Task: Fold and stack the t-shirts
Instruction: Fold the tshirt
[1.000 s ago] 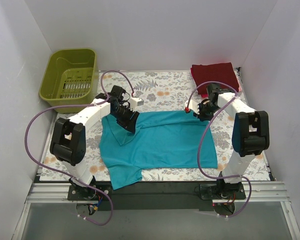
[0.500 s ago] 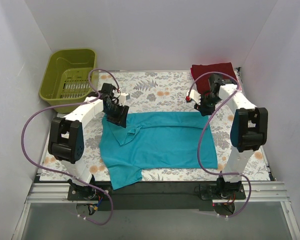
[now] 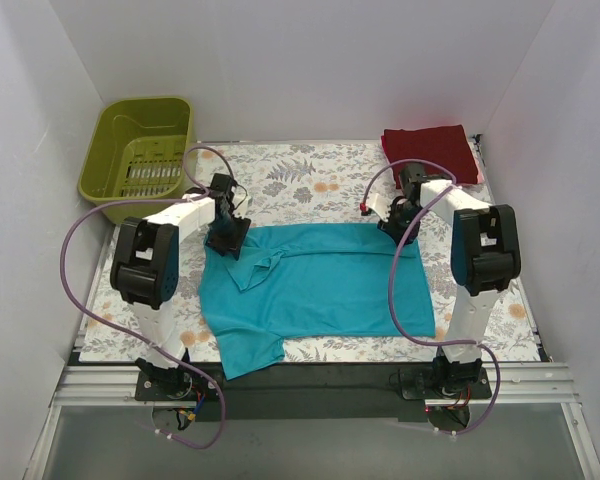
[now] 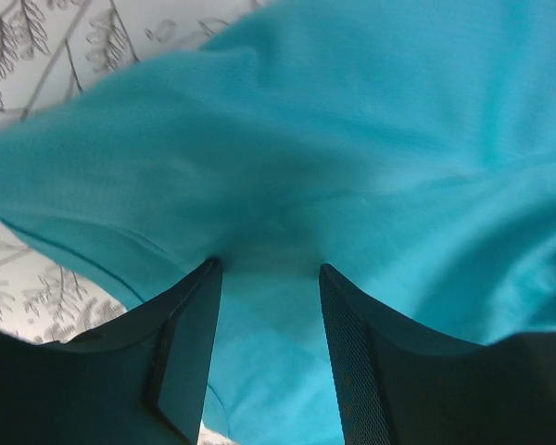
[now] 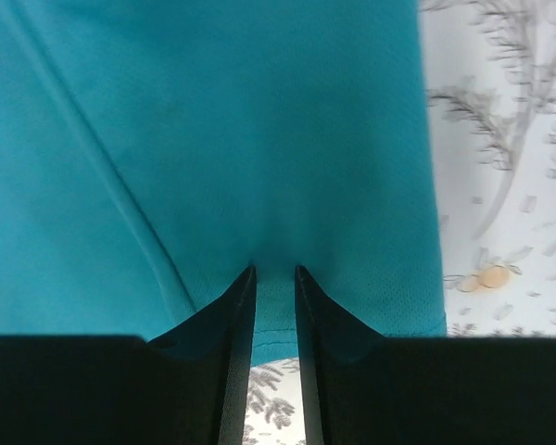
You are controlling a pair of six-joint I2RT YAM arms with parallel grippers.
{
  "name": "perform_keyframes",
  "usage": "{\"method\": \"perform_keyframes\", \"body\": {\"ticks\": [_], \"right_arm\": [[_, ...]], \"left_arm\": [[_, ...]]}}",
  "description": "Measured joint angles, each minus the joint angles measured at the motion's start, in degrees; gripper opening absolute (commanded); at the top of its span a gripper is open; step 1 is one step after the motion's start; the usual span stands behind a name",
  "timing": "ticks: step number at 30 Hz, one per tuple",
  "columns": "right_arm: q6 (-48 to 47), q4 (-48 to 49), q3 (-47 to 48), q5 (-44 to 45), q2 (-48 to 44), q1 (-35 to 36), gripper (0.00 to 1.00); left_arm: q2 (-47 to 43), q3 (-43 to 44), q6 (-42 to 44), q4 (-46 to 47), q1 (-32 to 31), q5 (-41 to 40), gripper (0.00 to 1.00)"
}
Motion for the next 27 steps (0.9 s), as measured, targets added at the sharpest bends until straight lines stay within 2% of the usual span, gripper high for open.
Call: {"method": "perform_keyframes", "body": {"ticks": [6,11,14,18,24,27], "right_arm": [[4.3,7.7,0.4,4.3,1.2,0.1,0.32],[7.1,12.6,5.8,7.5,5.6,0.1,0.33],[8.2,14.6,9.8,8.9,8.5,0.1,0.36],[9.3,15.9,13.4,8.7,10.7,0.1,0.47],[10.0,9.6,12.9,3.3,7.0,0.1,0.64],[9.9,5.9,8.7,-0.5,-1.5,0.4,0.66]], "left_arm": [[5.4,5.6,0.6,-0.3,1.2,-2.9,0.43],[12.5,15.9,1.5,-0.5,1.8,-4.2,0.43],[17.6,23.7,2.1,-0.3,2.4,-4.7,0.45],[21.0,29.7,3.5,-0.5,3.4,-3.4,0.52],[16.9,27.6,6.8,-4.5,4.2,4.6,0.56],[7.5,22.5,10.9,-7.6,4.1,11.1,0.58]]}}
